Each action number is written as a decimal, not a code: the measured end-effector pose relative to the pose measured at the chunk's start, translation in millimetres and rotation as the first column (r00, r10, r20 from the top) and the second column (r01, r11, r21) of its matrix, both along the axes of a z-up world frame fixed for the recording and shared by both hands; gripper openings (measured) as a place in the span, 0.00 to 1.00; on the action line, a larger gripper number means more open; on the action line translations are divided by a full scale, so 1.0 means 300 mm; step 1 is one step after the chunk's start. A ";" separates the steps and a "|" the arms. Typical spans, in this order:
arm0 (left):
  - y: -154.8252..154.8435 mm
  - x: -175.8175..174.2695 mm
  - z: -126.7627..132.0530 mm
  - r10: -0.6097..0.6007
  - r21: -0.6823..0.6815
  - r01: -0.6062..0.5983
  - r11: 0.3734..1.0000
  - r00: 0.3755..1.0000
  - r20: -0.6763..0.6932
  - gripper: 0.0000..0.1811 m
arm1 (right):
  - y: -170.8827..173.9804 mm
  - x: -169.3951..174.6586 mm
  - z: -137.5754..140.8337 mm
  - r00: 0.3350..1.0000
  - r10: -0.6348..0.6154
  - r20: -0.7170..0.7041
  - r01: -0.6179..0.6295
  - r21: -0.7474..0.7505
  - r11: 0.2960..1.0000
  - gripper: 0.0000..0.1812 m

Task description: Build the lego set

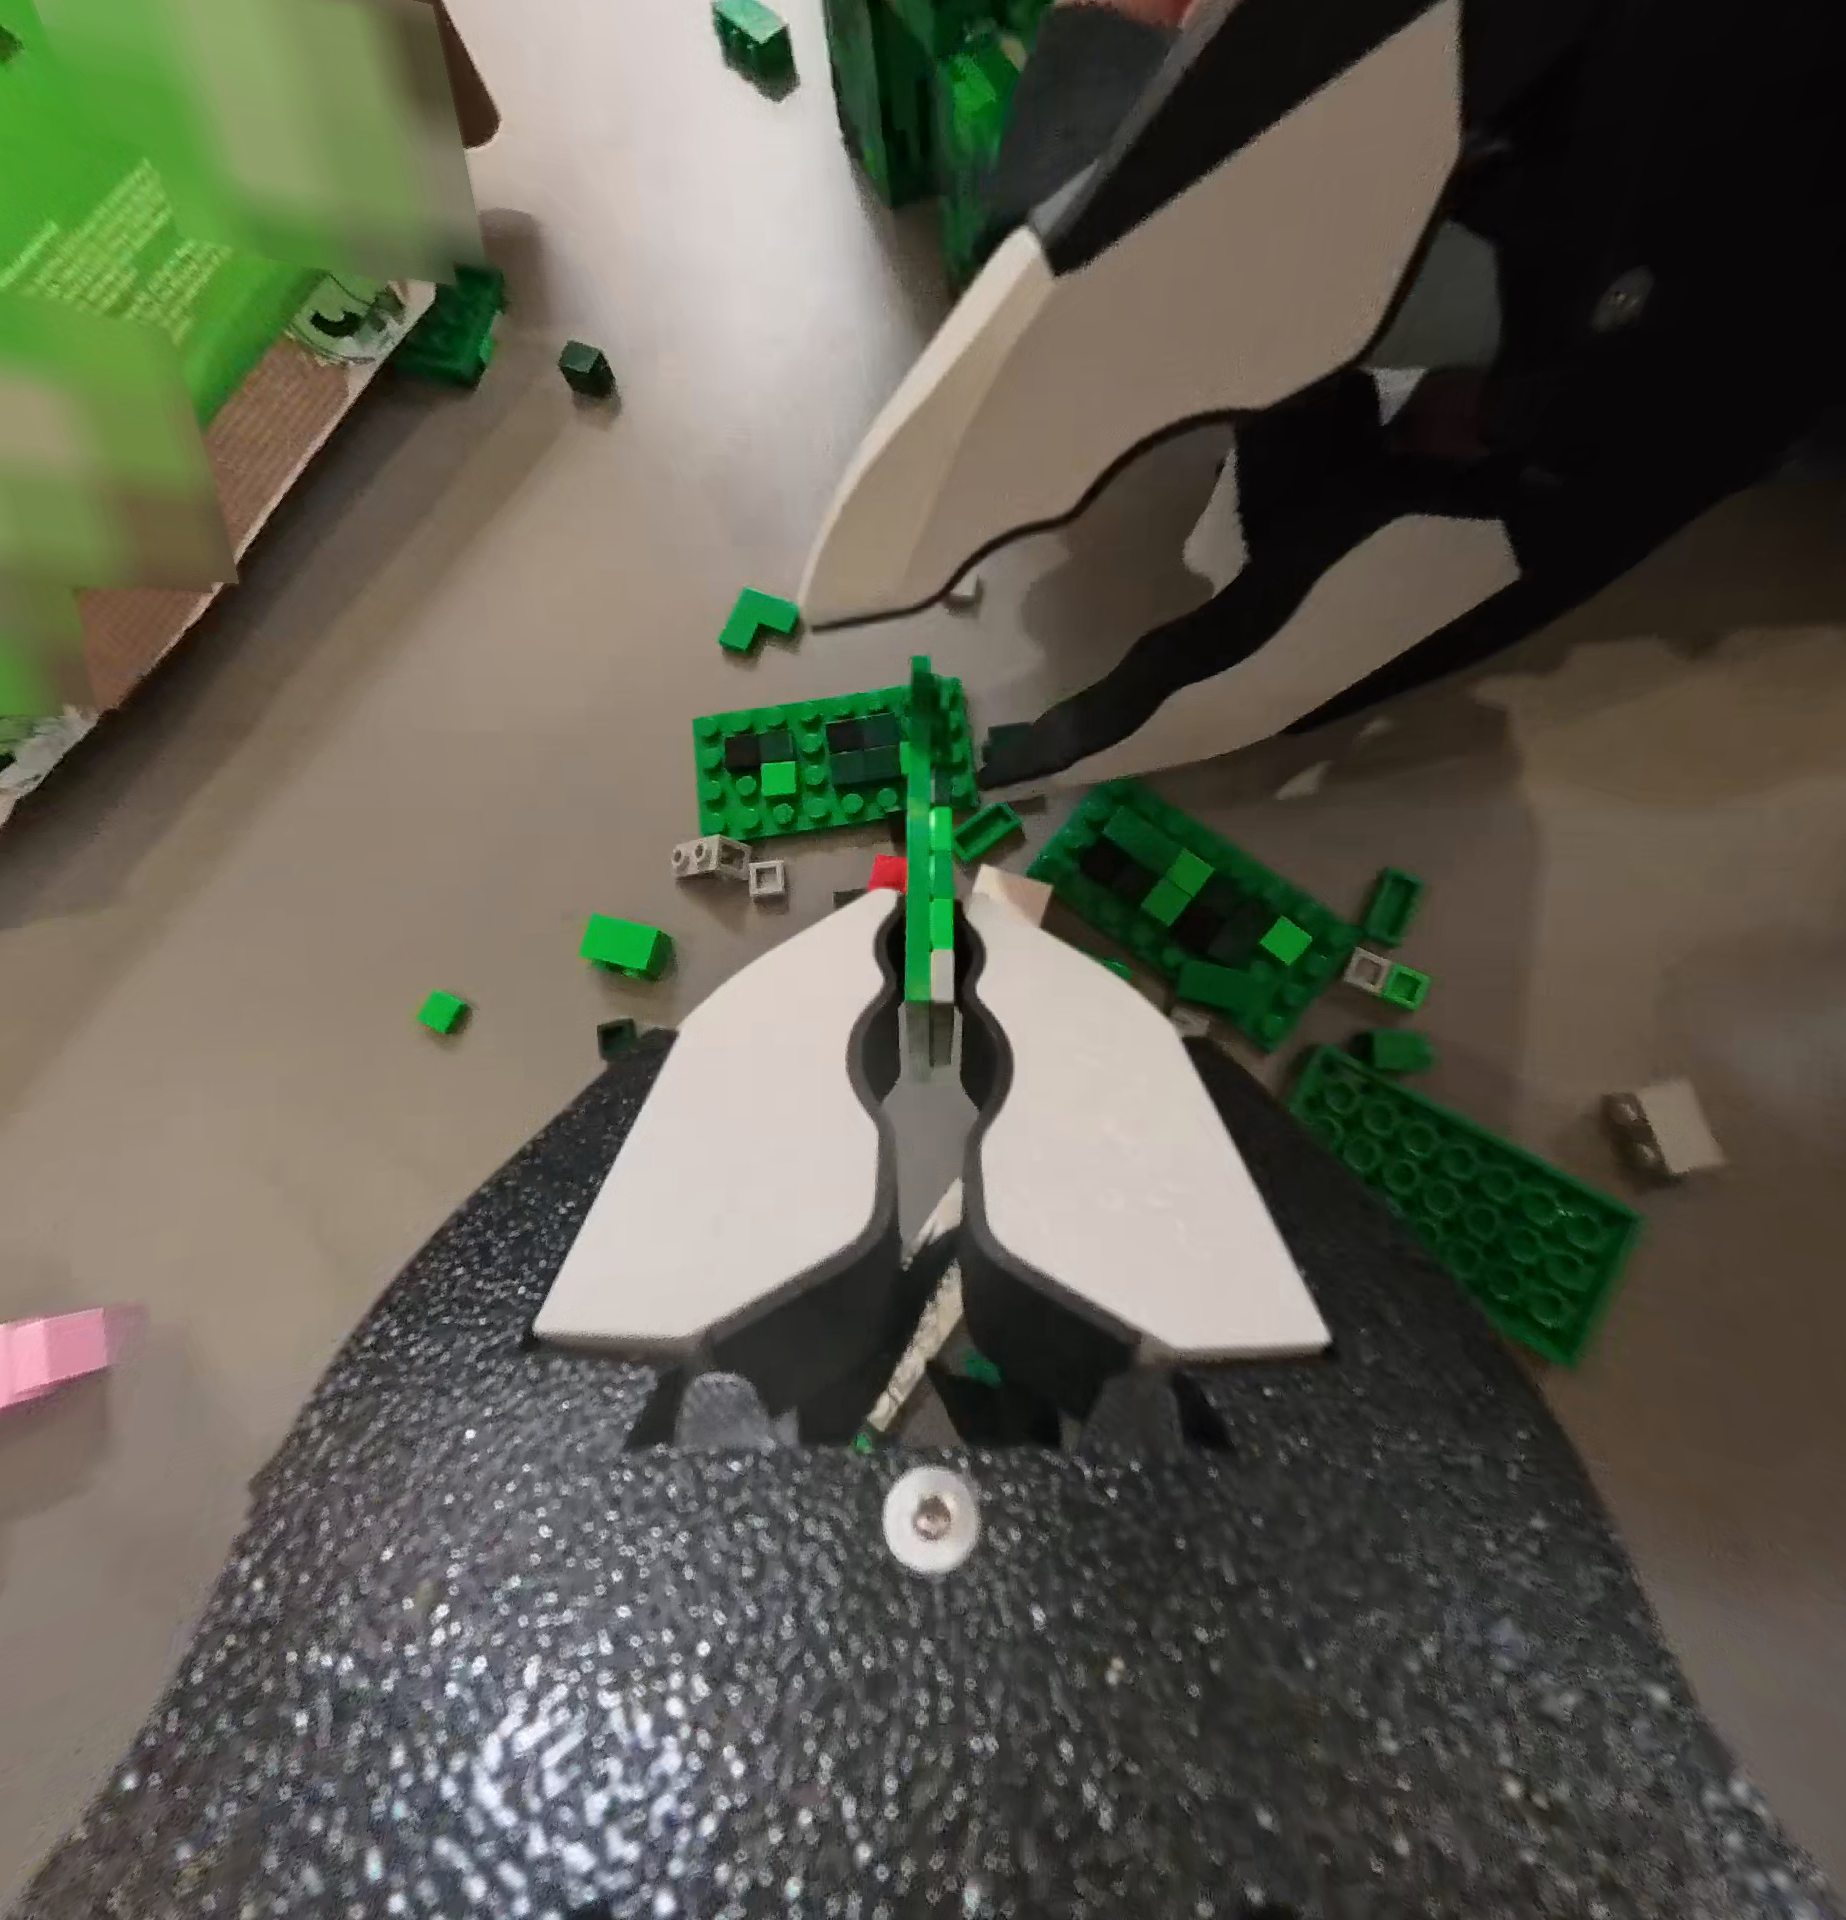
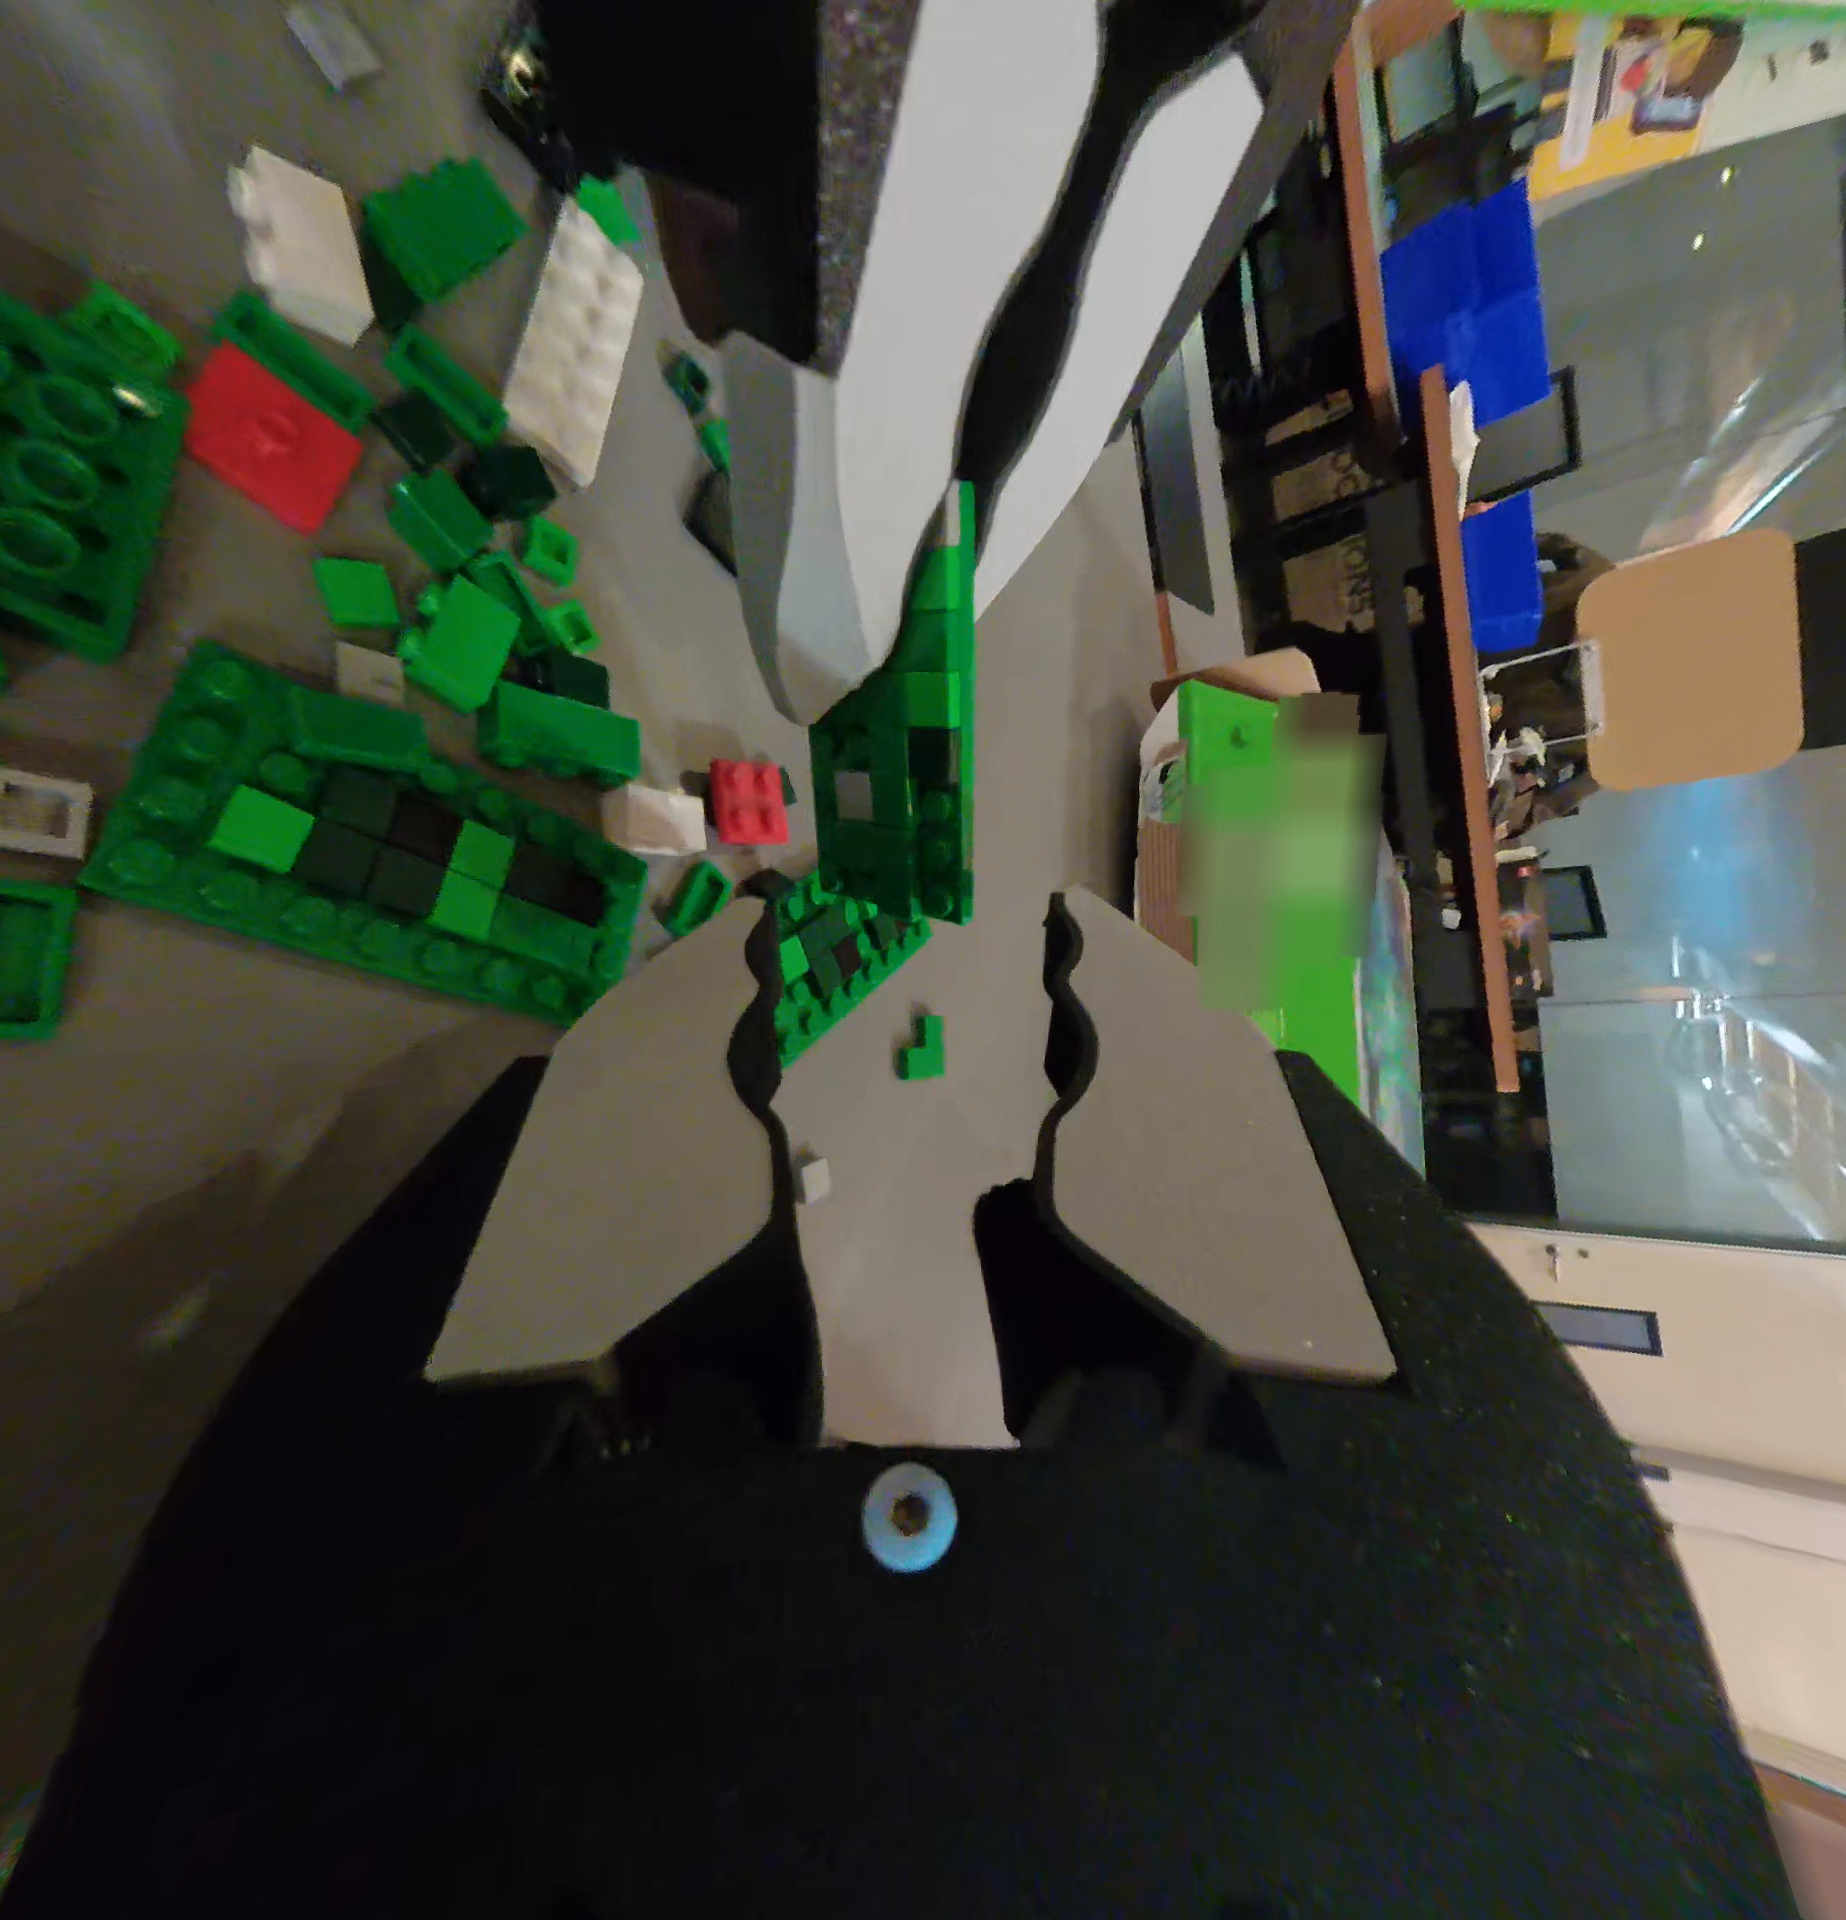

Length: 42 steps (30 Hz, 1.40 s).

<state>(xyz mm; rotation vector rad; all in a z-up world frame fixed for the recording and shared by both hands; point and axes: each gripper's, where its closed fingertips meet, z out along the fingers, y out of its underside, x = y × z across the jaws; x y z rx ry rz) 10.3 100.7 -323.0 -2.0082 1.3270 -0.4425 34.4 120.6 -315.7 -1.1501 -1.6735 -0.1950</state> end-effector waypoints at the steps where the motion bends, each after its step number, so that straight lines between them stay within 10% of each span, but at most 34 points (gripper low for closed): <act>1: -0.004 -0.001 0.004 -0.018 0.009 0.018 1.000 1.000 -0.003 0.03 | -0.004 -0.005 -0.004 1.000 0.009 0.003 -0.009 0.002 1.000 0.24; 7: -0.061 -0.005 -0.008 -0.269 0.262 0.357 0.897 0.909 -0.319 0.03 | -0.087 -0.040 -0.049 0.990 0.135 -0.029 -0.138 -0.193 0.972 0.13; 12: -0.054 0.021 0.013 -0.248 0.308 0.327 0.893 0.930 -0.270 0.04 | -0.112 -0.053 -0.014 0.981 0.133 -0.144 -0.171 -0.302 0.938 0.04; 16: 0.031 -0.002 0.064 -0.076 0.333 0.108 0.937 0.991 -0.107 0.48 | -0.070 -0.052 0.106 0.904 0.034 -0.425 -0.210 -0.375 0.903 0.03; 21: -0.011 0.056 0.154 -0.180 0.265 0.100 0.959 0.937 0.298 0.16 | -0.095 -0.063 0.188 0.763 -0.003 -0.646 -0.402 -0.478 0.781 0.03; 25: -0.045 0.061 0.229 -0.191 0.110 0.157 0.982 0.759 0.623 0.15 | -0.117 -0.062 0.241 0.658 -0.047 -0.752 -0.543 -0.516 0.663 0.03; 36: -0.053 0.065 0.282 -0.195 0.128 0.149 0.980 0.667 0.719 0.14 | -0.128 -0.046 0.284 0.584 -0.089 -0.807 -0.644 -0.527 0.555 0.03; 38: -0.045 0.052 0.303 -0.179 0.124 0.131 0.984 0.632 0.754 0.24 | -0.129 -0.048 0.271 0.606 -0.085 -0.791 -0.634 -0.544 0.550 0.03; 42: -0.069 0.039 0.339 -0.214 0.136 0.175 0.975 0.577 0.789 0.10 | -0.154 -0.079 0.214 0.682 -0.047 -0.730 -0.597 -0.593 0.540 0.03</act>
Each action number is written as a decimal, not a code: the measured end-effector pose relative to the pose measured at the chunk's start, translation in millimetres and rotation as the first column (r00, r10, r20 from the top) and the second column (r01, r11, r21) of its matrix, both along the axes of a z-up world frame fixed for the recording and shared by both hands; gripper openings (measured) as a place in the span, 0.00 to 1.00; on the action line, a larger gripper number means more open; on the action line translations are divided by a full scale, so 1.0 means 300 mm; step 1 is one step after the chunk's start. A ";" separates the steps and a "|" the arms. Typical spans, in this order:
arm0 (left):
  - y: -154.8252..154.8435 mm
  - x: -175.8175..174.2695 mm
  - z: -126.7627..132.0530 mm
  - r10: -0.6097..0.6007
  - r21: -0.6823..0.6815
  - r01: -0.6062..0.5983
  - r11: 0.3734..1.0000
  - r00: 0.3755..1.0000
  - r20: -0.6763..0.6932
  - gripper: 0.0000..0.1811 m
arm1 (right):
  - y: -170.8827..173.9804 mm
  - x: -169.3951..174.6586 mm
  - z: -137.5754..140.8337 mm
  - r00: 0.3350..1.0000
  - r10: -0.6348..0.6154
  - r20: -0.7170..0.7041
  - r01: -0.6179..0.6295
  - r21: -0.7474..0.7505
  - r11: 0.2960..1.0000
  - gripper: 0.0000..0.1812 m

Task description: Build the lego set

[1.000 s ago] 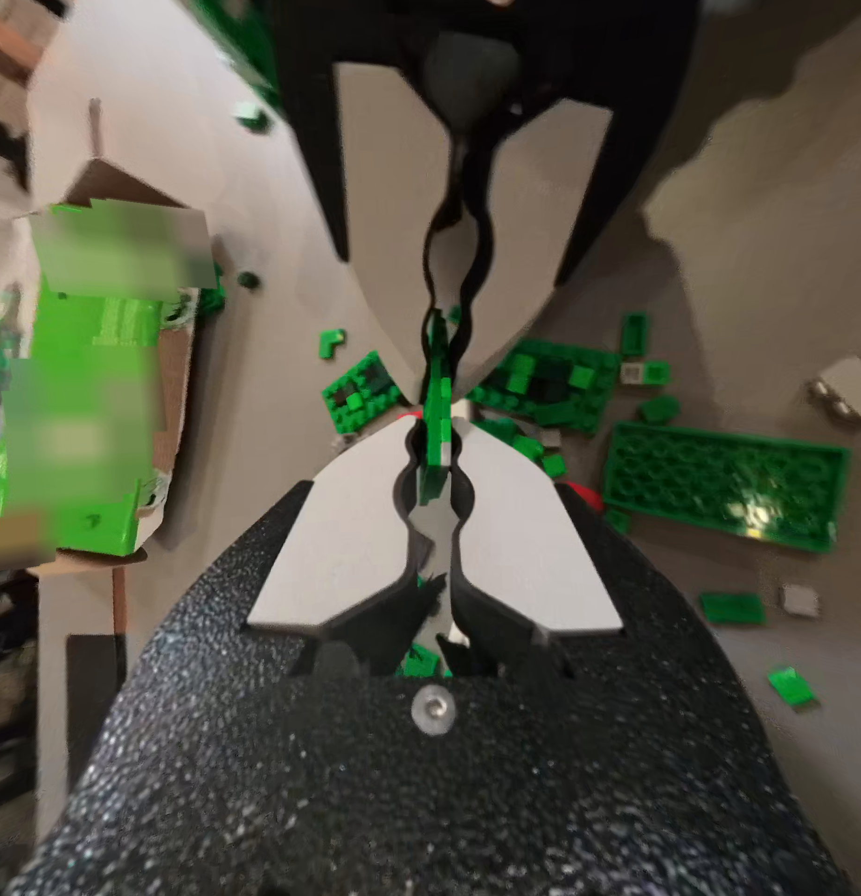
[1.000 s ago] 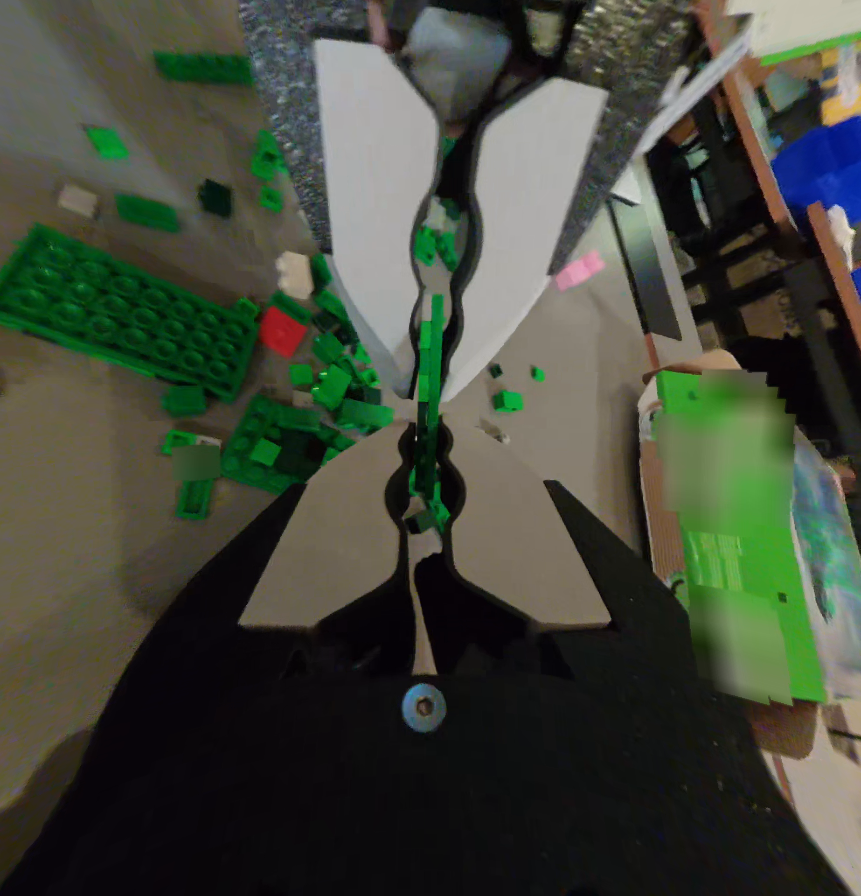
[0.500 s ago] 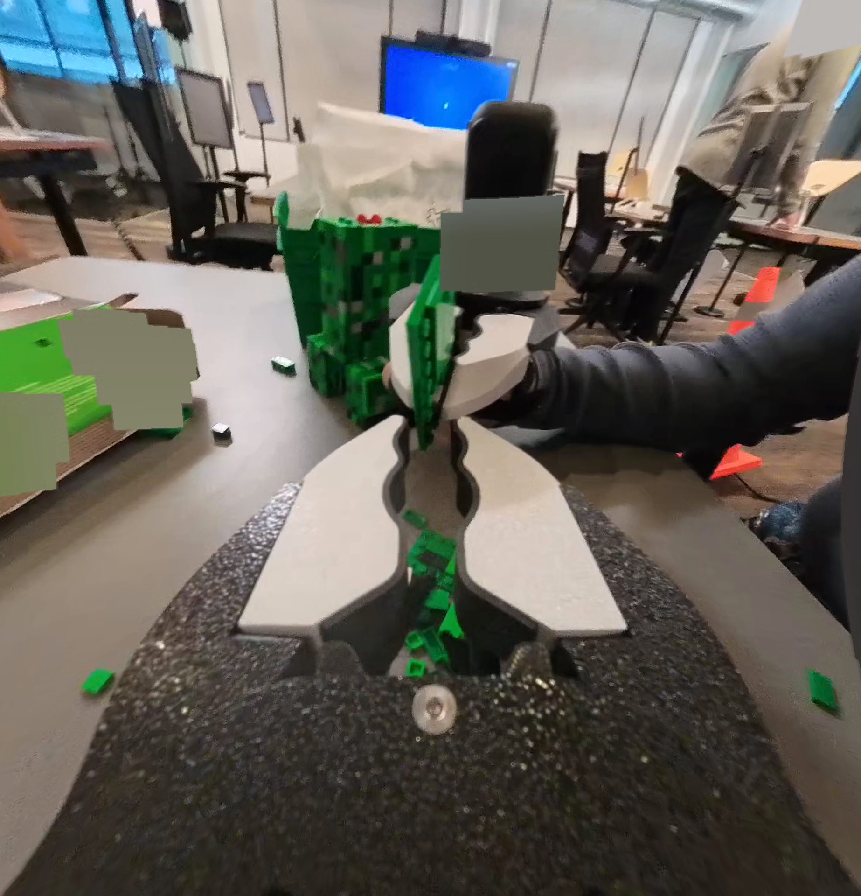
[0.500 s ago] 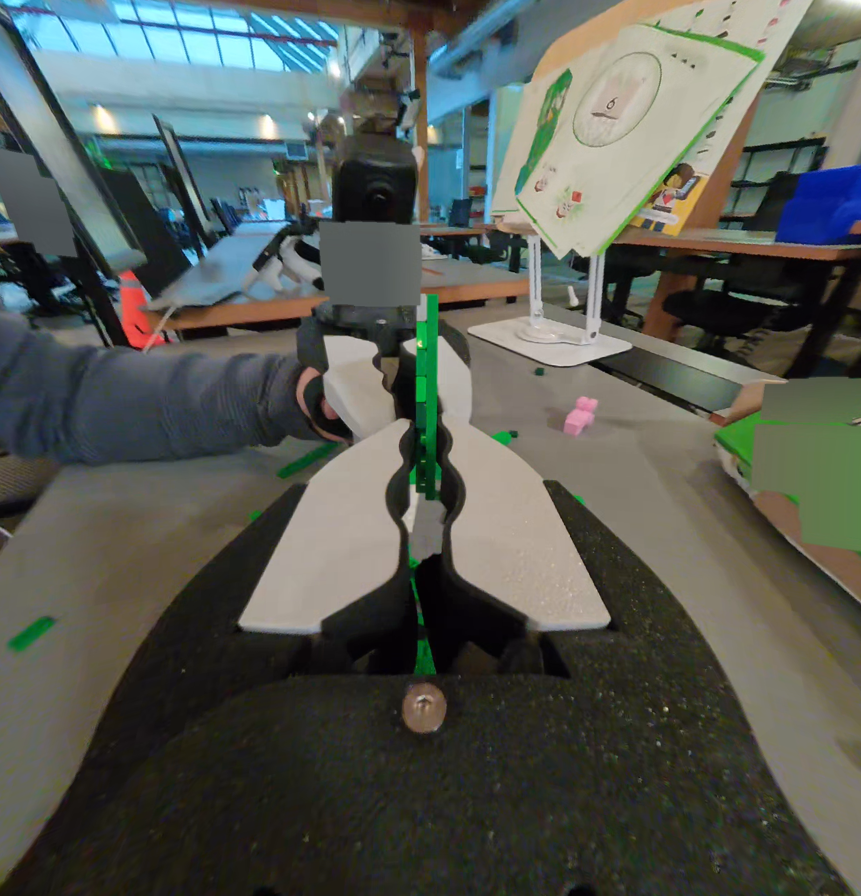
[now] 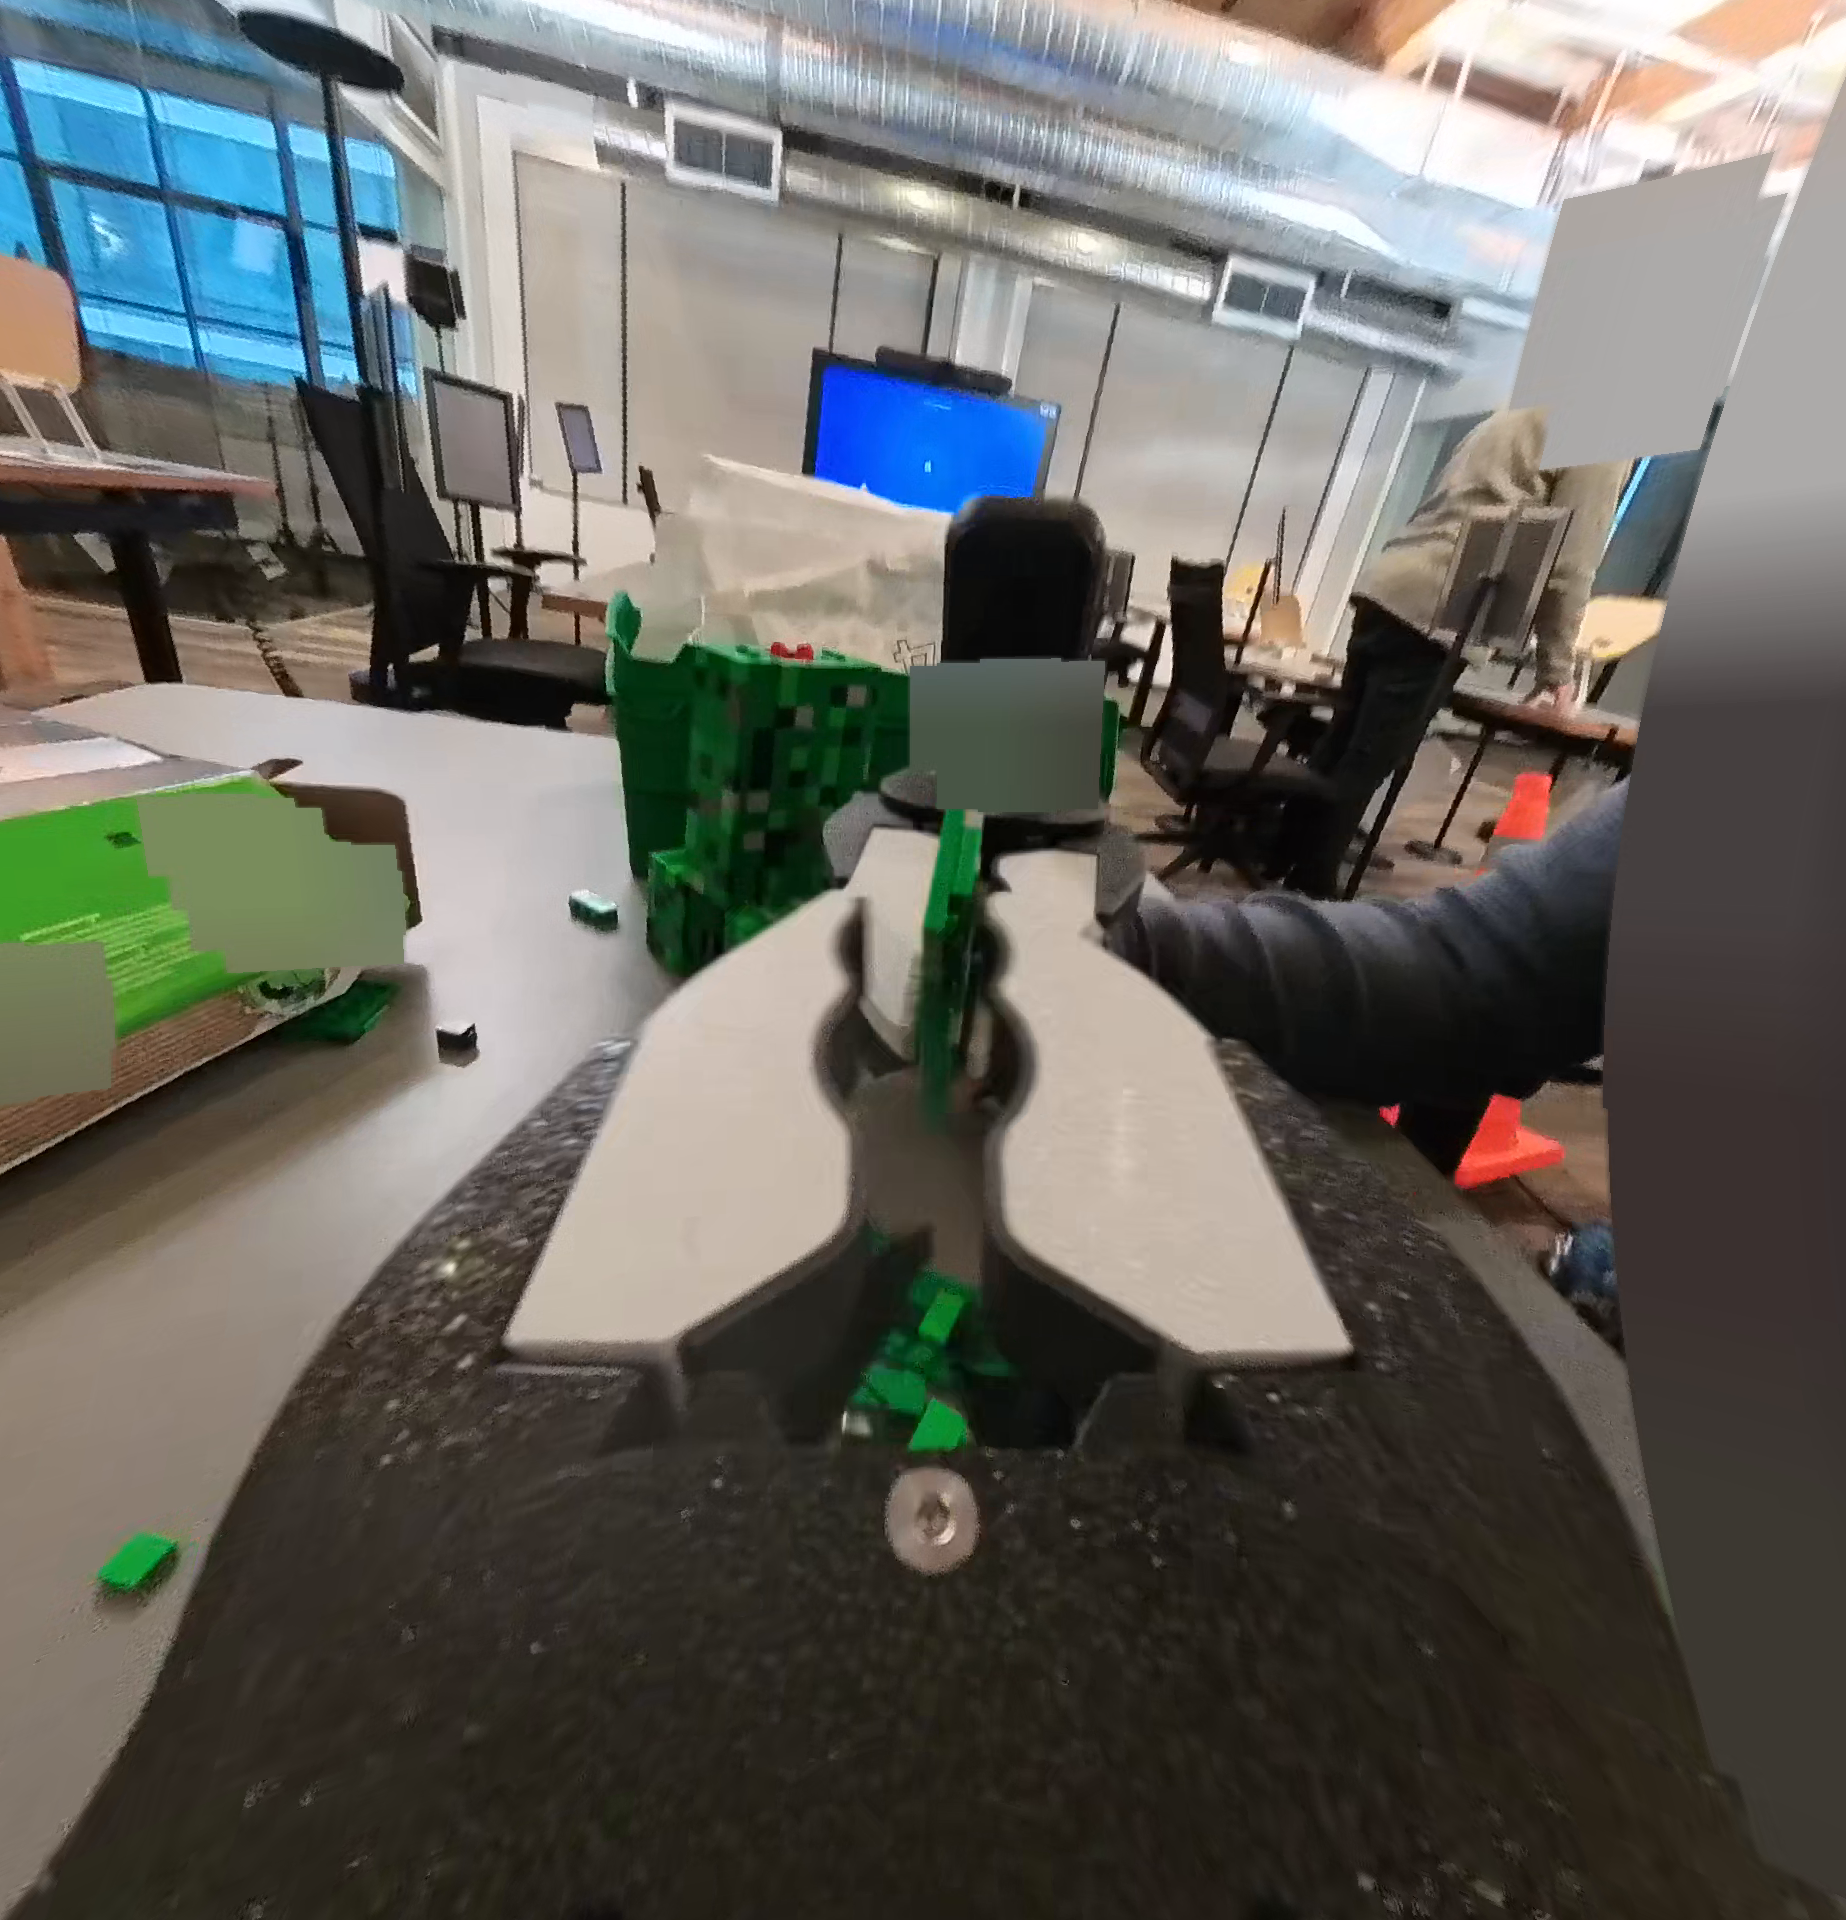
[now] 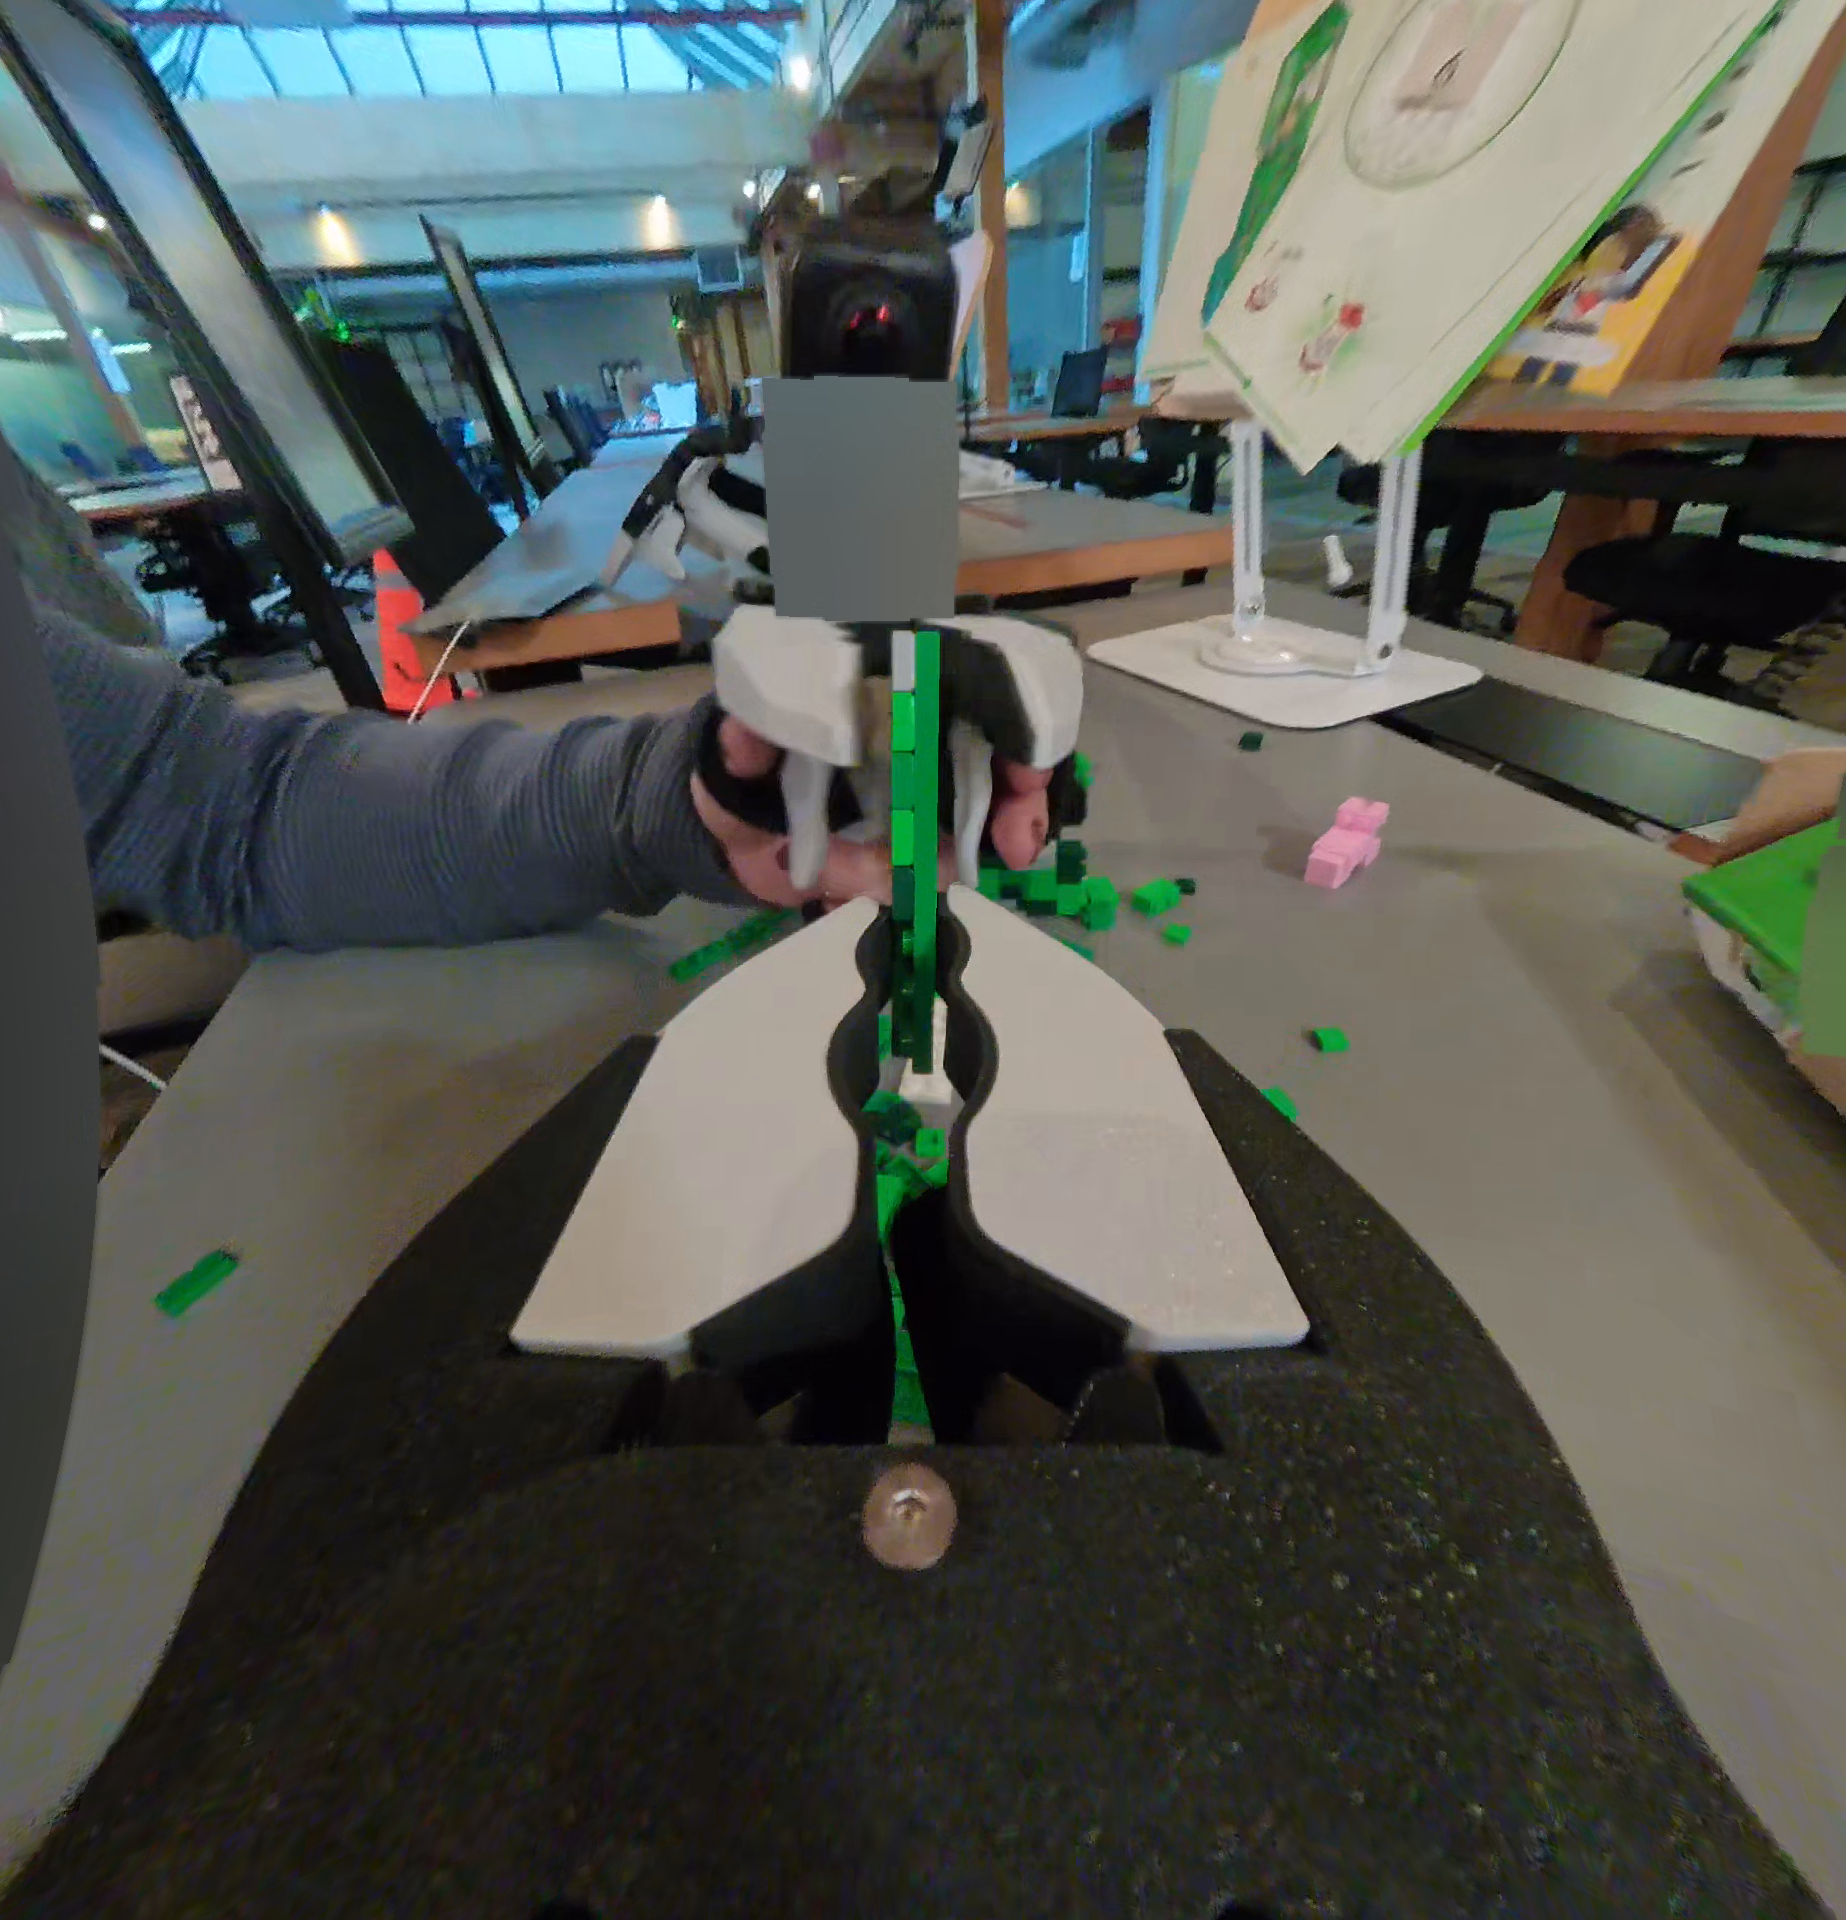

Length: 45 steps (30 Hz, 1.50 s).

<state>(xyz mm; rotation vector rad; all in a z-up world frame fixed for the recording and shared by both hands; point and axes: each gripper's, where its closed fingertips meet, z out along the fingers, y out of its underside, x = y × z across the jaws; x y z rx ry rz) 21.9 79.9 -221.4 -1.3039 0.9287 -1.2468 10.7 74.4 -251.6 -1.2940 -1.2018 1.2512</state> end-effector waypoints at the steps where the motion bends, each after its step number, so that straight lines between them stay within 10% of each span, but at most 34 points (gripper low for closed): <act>1: -0.011 0.002 -0.011 -0.024 0.012 0.024 1.000 0.999 -0.028 0.05 | -0.002 -0.007 -0.011 1.000 0.001 0.015 -0.001 -0.002 1.000 0.03; 7: 0.028 -0.011 -0.093 0.010 -0.080 -0.029 0.996 0.971 -0.237 0.03 | 0.066 0.007 -0.033 0.983 -0.166 0.075 0.154 0.137 0.978 0.22; 16: -0.048 0.005 -0.163 -0.101 -0.076 0.073 0.994 0.871 -0.481 0.04 | -0.013 -0.015 -0.099 0.971 -0.069 0.227 0.017 0.225 0.974 0.09; 23: 0.011 0.010 -0.168 0.005 -0.055 -0.032 0.998 0.898 -0.439 0.34 | 0.068 0.011 0.036 0.986 -0.157 -0.057 0.154 -0.050 0.987 0.03; 28: -0.007 0.047 -0.143 -0.041 -0.068 0.021 0.997 0.949 -0.313 0.06 | 0.029 0.006 0.079 0.987 -0.092 -0.133 0.080 -0.092 0.993 0.03; 40: 0.112 -0.007 -0.176 0.253 0.075 -0.244 0.967 0.867 -0.429 0.03 | 0.128 0.048 0.096 0.900 -0.423 -0.108 0.437 0.217 0.873 0.26; 45: 0.165 -0.044 -0.174 0.479 0.337 -0.352 0.873 0.749 -0.459 0.03 | 0.136 0.033 0.099 0.892 -0.437 -0.113 0.446 0.070 0.892 0.38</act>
